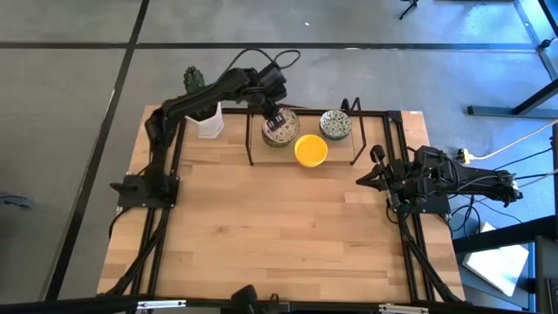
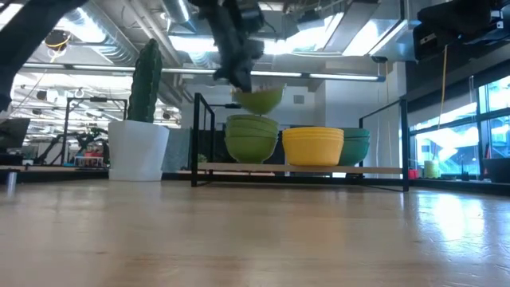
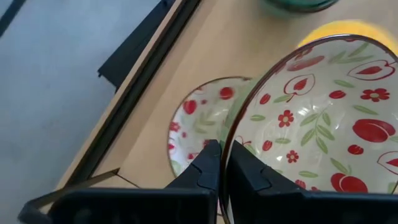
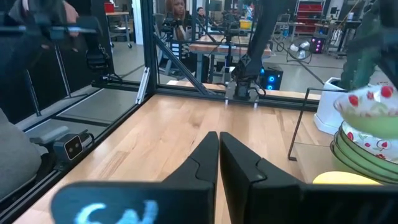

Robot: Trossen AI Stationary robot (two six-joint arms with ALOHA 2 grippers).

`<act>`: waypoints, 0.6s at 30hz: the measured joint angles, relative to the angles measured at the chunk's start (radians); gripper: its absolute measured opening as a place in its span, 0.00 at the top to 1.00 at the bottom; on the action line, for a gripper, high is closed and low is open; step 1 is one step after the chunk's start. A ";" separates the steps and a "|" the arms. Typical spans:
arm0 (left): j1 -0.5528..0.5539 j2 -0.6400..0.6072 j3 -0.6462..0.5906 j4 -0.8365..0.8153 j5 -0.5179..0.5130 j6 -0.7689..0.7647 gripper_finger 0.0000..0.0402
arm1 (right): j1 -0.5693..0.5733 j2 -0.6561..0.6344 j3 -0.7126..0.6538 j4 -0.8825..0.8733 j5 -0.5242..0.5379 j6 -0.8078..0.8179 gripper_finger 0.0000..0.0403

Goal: Pick & Place Mini bowls
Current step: Stack the white bowl on top of the white bowl on the shelf

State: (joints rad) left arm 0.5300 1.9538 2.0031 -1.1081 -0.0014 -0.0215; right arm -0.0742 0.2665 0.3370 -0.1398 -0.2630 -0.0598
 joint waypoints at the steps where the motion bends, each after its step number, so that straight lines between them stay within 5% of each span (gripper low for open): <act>1: 0.004 0.014 0.002 -0.001 -0.001 0.002 0.98 | 0.000 0.000 0.000 0.000 0.000 0.000 0.96; 18: 0.040 0.062 0.005 -0.019 0.004 0.009 0.98 | 0.000 0.000 0.000 0.000 0.000 -0.004 0.96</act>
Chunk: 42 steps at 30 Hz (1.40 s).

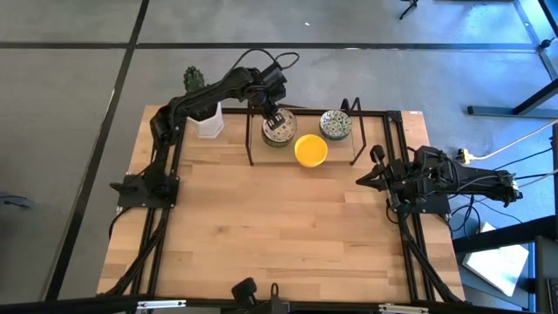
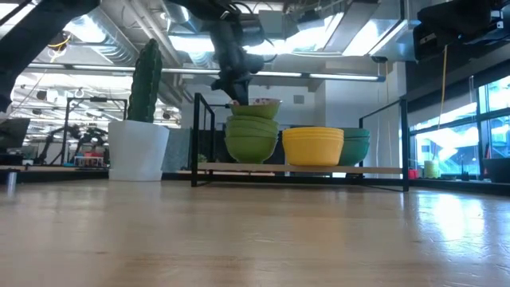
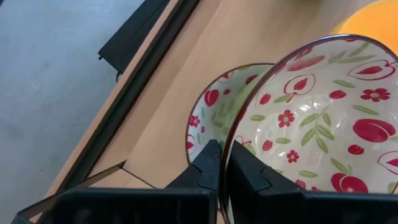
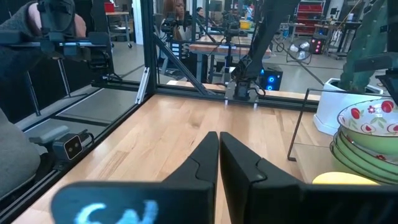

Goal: Pick & Place Mini bowls
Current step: Stack the white bowl on top of the white bowl on the shelf

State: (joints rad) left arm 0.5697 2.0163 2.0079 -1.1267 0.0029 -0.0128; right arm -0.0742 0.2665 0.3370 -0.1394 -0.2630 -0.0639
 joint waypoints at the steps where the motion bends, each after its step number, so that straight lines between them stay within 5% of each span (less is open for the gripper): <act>1: 0.000 0.000 0.000 0.000 0.000 0.000 0.98 | 0.000 0.000 0.000 0.000 0.000 0.000 0.96; 36: 0.003 0.063 0.001 0.004 -0.008 0.040 0.98 | 0.000 0.000 0.000 0.000 0.000 0.000 0.96; 42: 0.003 0.065 0.001 0.020 -0.029 0.046 0.92 | 0.000 0.000 0.000 0.000 0.000 0.000 0.96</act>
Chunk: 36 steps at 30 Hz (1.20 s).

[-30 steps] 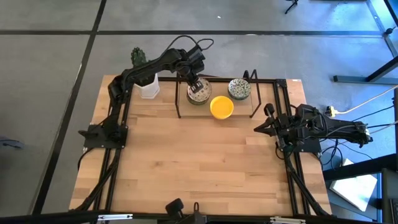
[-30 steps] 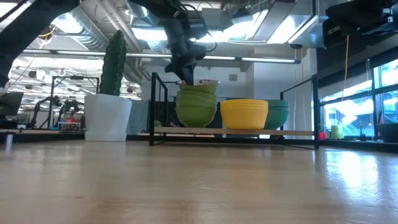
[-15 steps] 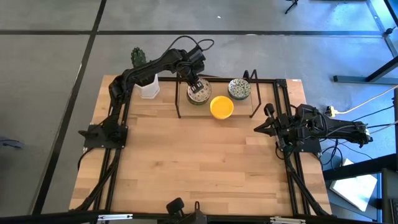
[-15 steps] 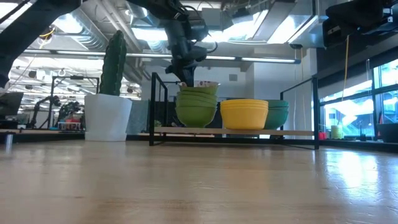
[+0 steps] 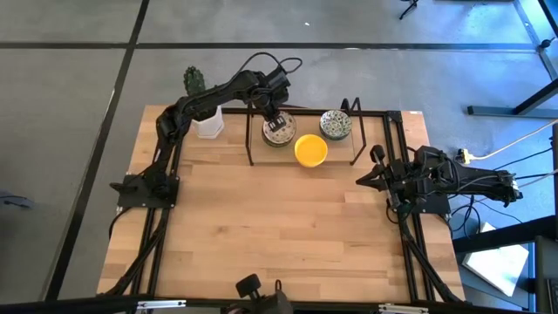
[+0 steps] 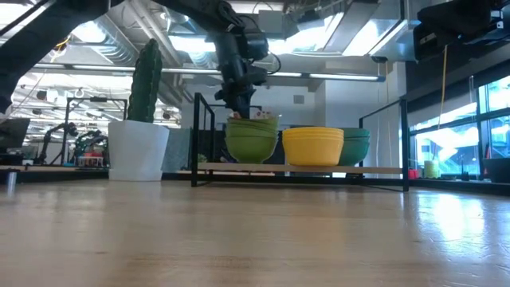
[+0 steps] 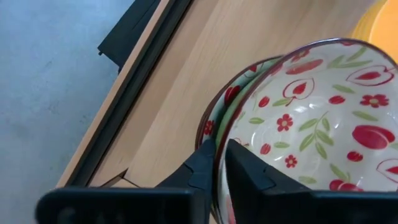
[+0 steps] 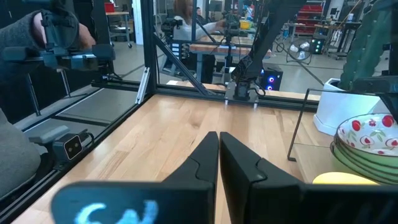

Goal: Pick & Place Mini bowls
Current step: Stack the white bowl on top of the white bowl on the shelf

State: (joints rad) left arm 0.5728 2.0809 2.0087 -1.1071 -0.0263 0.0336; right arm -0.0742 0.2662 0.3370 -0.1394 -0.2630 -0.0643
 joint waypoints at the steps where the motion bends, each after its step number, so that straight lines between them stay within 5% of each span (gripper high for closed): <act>1: 0.000 0.000 0.000 0.001 0.003 0.006 0.90 | 0.000 0.000 0.000 0.000 0.000 0.000 0.96; 26: -0.048 -0.008 0.150 -0.037 -0.212 0.070 0.54 | 0.000 0.000 0.000 -0.005 0.000 0.003 0.96; 30: -0.098 -0.056 0.158 -0.080 -0.122 0.143 0.58 | 0.000 0.000 0.000 -0.010 -0.001 0.003 0.96; 36: -0.223 -0.148 0.160 -0.049 -0.109 0.184 0.80 | 0.000 0.000 0.000 -0.009 -0.001 0.003 0.96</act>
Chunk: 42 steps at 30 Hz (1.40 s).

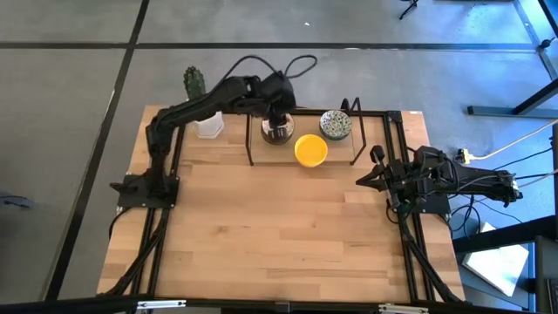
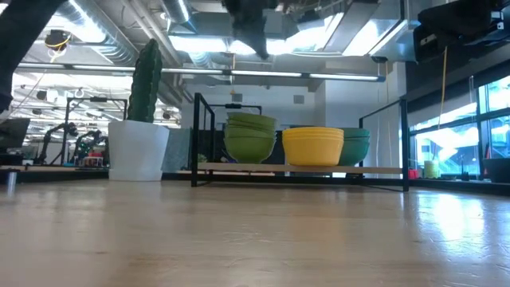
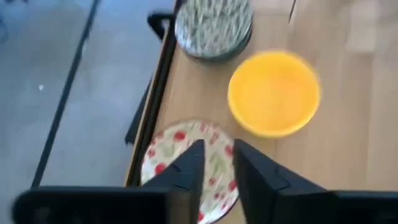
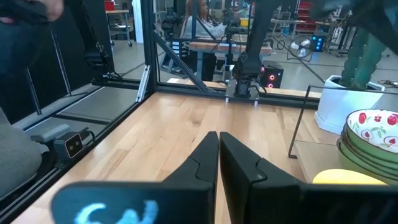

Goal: Pick & Place Mini bowls
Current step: Stack the white bowl on top of the white bowl on the shelf

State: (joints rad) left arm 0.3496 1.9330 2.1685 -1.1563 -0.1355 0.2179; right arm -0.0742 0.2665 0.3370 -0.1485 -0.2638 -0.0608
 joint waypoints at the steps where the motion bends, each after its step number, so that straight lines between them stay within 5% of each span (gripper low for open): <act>1: -0.015 -0.003 0.001 0.015 -0.012 -0.014 0.83 | 0.000 0.000 0.000 0.001 0.000 0.000 0.96; 5: -0.067 0.014 -0.027 0.032 -0.113 -0.015 0.97 | 0.000 0.000 0.000 0.001 0.000 0.007 0.96; 10: -0.049 0.020 -0.176 0.189 -0.260 -0.006 0.99 | 0.000 0.000 0.000 0.001 0.000 0.015 0.96; 17: 0.062 0.020 -0.356 0.380 -0.274 -0.062 0.99 | 0.000 0.000 0.000 0.001 0.000 -0.001 0.96; 28: 0.124 0.023 -0.462 0.406 -0.275 -0.117 1.00 | 0.000 0.000 0.000 0.001 0.001 0.005 0.96; 42: -0.041 0.000 -0.461 0.478 -0.266 -0.087 1.00 | 0.000 0.000 0.000 0.001 0.001 0.004 0.96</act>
State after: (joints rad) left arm 0.3083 1.9331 1.7077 -0.6779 -0.4012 0.1310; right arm -0.0742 0.2665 0.3370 -0.1474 -0.2630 -0.0570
